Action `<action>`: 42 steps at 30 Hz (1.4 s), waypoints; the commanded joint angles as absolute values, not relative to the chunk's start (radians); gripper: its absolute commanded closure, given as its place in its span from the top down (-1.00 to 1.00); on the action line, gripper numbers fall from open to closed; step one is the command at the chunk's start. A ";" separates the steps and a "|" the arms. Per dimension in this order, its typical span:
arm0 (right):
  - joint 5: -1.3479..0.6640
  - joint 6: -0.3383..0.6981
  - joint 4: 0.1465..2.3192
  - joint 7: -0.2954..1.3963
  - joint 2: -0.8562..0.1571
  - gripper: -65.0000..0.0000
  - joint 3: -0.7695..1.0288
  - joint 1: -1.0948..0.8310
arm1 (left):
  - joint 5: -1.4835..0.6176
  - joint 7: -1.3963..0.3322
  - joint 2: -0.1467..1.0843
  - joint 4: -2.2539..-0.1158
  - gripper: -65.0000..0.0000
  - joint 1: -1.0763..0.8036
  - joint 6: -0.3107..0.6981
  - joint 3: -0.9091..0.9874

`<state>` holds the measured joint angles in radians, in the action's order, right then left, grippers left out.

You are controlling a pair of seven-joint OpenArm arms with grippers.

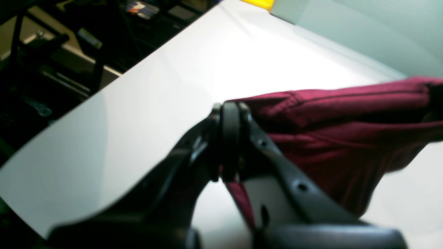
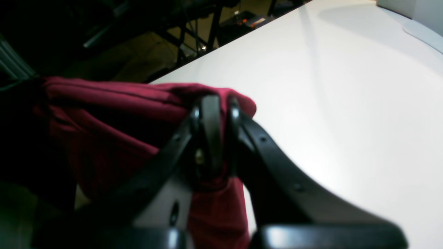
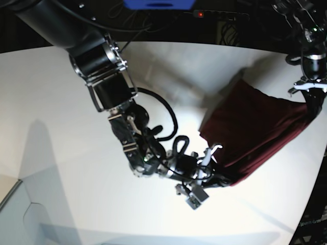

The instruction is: Layout the t-shirt on the table in an organized manner, then fold the t-shirt properly

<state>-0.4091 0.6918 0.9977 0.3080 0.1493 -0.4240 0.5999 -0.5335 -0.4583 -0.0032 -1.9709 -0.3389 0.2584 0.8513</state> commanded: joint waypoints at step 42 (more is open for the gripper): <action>-0.433 0.559 0.782 -0.056 0.157 -0.39 -0.555 0.616 | -0.581 -0.533 0.133 -1.411 -0.98 0.016 0.248 0.926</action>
